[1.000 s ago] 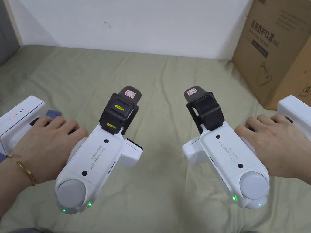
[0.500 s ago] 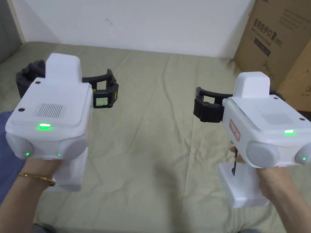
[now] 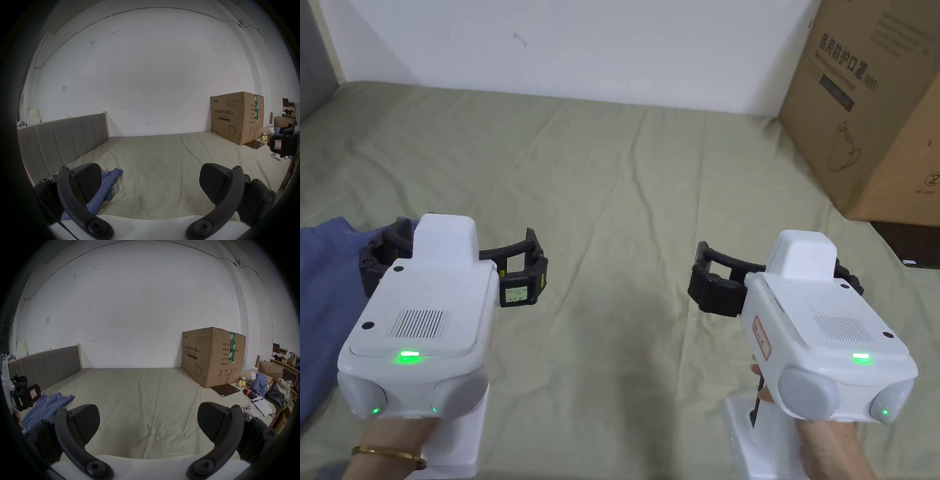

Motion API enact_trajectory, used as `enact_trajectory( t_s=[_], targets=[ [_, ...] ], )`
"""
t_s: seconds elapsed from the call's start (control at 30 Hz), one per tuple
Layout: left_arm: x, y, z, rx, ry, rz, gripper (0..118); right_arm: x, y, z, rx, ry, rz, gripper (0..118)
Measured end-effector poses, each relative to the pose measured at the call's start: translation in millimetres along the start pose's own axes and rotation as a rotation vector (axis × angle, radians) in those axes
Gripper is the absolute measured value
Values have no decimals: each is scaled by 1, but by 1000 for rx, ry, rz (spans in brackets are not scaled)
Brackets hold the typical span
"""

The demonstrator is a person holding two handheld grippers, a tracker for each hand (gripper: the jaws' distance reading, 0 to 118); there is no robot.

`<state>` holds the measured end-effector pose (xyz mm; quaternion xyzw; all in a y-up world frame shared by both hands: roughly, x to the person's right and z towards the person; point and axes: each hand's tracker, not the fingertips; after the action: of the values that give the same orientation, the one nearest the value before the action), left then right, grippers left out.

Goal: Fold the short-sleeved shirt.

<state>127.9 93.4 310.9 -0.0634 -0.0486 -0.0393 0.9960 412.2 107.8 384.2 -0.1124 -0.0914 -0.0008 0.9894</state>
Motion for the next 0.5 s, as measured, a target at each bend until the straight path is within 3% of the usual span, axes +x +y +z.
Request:
enact_trajectory(
  t_s=[0.5],
  targets=[
    [-4, 5, 4, 18, 1, 28, 118, -5, 4, 4, 14, 32, 13, 118]
  ],
)
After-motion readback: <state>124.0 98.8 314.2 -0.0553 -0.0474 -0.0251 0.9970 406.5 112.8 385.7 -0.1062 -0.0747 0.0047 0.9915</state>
